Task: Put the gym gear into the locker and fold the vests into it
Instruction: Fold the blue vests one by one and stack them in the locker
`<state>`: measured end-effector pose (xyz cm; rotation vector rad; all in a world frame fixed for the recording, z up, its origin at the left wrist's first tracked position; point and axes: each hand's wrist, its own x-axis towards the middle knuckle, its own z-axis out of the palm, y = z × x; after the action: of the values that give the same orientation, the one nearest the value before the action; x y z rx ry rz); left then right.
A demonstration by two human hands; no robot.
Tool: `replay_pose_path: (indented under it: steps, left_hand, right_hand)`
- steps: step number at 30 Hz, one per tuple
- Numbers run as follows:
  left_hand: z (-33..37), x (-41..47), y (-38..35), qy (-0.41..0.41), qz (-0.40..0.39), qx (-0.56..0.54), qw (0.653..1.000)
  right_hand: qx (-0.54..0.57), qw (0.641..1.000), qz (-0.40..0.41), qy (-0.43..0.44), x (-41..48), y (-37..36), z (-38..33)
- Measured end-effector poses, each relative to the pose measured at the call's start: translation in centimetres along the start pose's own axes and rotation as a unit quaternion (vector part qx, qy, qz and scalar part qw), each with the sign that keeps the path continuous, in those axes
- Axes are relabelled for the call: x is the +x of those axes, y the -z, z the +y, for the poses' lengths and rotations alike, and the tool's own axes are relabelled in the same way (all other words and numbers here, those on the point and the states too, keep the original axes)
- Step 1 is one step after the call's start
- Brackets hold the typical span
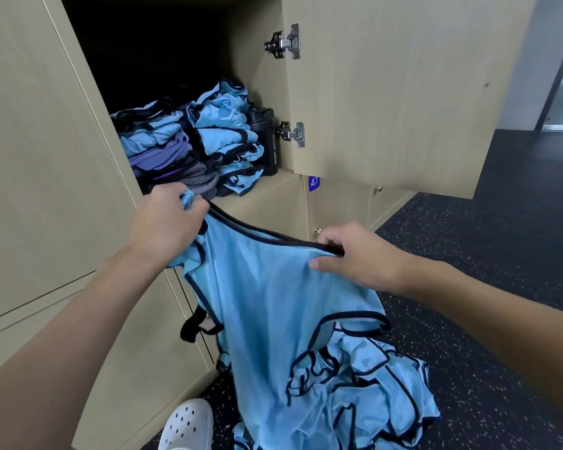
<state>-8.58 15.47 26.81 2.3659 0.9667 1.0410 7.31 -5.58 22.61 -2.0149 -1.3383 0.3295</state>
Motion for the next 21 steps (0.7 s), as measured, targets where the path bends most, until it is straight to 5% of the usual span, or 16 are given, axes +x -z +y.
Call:
replay_pose_path:
  steps: [5,8,11,21]
  left_hand:
    - [2.5,-2.3,-0.8,-0.071,-0.158,-0.032,0.984]
    - [4.0,-4.1,-1.7,-0.113,-0.314,-0.097,0.938]
    - [4.3,-4.7,-3.1,-0.135,-0.388,-0.140,0.901]
    - [4.5,-4.7,-3.6,-0.098,-0.366,-0.190,0.906]
  right_hand:
    - [-0.002,0.999,0.023,0.039,-0.3,0.7,-1.5]
    - [0.001,0.998,0.008,0.059,-0.5,1.0,-2.0]
    - [-0.001,0.998,-0.007,0.068,-0.9,1.3,-2.1]
    - [0.071,0.995,-0.045,0.057,-1.9,2.9,-1.7]
